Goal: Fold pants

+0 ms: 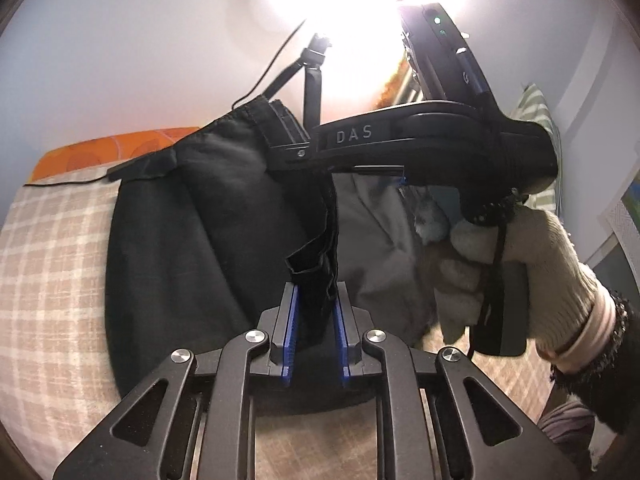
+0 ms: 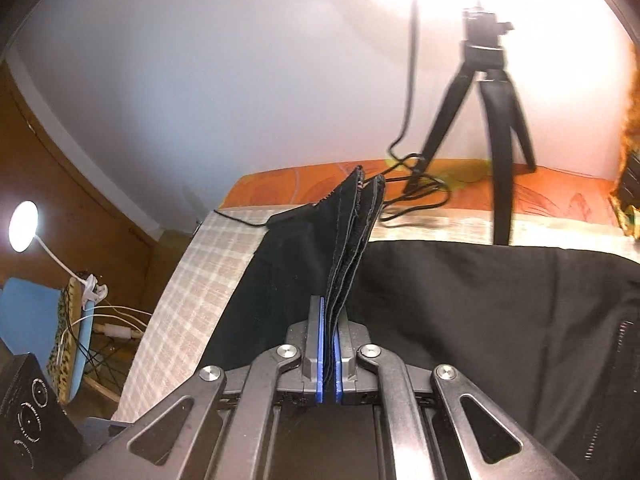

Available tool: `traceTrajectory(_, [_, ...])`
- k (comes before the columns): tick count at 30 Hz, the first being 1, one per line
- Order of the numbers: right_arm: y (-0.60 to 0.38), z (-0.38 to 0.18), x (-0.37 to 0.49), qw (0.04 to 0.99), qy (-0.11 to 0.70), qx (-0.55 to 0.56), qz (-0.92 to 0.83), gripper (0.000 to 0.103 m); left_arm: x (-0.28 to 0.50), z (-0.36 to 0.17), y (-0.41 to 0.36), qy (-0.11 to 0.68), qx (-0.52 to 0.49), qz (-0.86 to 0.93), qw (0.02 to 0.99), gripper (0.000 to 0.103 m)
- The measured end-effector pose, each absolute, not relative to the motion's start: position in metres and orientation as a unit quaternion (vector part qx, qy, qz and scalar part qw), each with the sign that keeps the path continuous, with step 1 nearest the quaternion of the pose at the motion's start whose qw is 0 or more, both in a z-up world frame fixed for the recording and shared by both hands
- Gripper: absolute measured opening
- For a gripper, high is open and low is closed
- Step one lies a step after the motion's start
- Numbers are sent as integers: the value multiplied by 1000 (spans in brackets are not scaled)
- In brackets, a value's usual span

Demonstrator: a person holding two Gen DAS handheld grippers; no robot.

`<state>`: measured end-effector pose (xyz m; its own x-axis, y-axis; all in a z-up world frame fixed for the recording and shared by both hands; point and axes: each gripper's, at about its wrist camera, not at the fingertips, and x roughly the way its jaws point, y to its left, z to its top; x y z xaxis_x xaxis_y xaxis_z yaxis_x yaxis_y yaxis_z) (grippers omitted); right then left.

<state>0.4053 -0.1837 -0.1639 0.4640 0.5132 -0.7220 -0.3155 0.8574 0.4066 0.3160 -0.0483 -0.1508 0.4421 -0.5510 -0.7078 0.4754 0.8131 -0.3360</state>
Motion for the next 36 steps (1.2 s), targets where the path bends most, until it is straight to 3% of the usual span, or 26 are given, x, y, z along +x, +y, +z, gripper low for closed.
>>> traceTrajectory(2, [-190,-164,403,850,456,104,242,1,315,-149,-43,436,-52,-300,847,34])
traceTrajectory(3, [-194,-166,402,851,457,100,239,1,313,-146,-38,433,-57,-299,849,35])
traceTrajectory(14, [-261,-169,392,853,462,116,214,1,324,-160,11,432,-35,-210,876,35])
traceTrajectory(36, [-378,-179,384,846,485,162,151,1,329,-177,-67,433,43,-256,863,35])
